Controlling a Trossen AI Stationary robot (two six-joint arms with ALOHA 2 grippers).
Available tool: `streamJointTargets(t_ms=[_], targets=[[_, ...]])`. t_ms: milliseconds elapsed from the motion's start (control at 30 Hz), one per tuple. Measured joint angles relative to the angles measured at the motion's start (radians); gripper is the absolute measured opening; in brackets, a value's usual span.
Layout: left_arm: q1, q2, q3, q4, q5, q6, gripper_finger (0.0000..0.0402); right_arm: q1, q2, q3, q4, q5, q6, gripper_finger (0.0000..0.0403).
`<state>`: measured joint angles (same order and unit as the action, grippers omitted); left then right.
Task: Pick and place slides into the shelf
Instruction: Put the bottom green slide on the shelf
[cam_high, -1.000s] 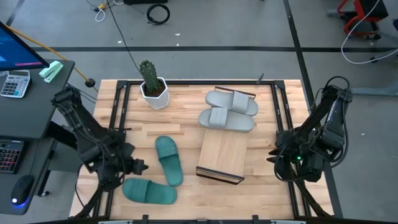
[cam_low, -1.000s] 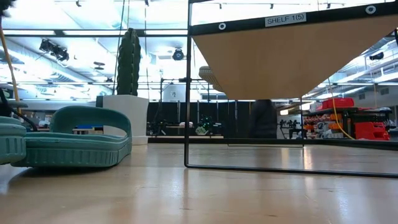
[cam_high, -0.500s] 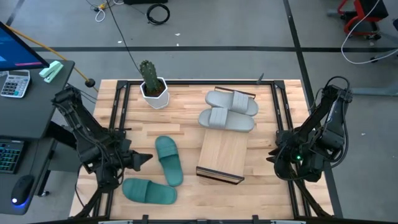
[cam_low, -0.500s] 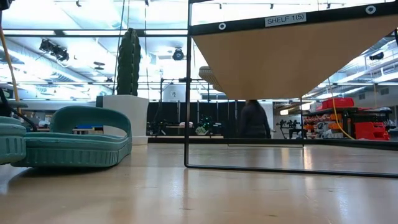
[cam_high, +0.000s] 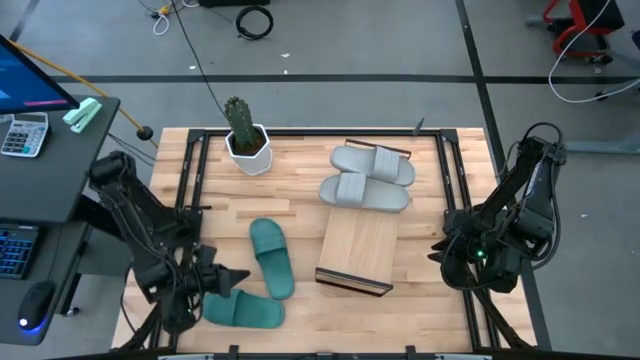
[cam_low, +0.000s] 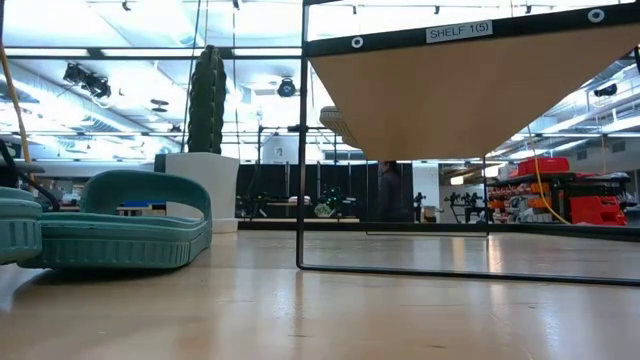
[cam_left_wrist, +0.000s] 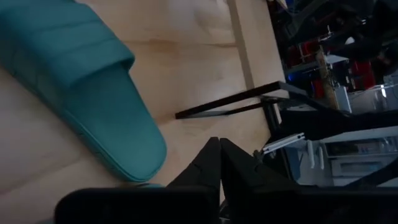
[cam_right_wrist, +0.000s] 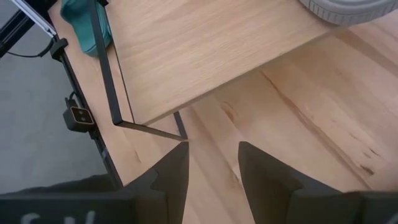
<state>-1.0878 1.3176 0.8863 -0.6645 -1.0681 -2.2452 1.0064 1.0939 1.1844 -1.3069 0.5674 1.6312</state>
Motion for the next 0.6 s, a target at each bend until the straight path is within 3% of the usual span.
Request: streamJointTargets(t_ms=[233,467,600], targets=[[-0.051,0.016,0.003,0.075,0.007,-0.008,0.0013,0.0,0.0,0.0,0.02,0.0,-0.011,0.0146],[-0.075,-0.002,0.012,0.072,0.146,-0.03,0.0007,0.0,0.0,0.0,0.04,0.0,-0.011,0.0146],[-0.08,-0.014,0.012,0.032,0.322,-0.018,0.001,0.0,0.0,0.0,0.091,0.012,0.033,0.0146]])
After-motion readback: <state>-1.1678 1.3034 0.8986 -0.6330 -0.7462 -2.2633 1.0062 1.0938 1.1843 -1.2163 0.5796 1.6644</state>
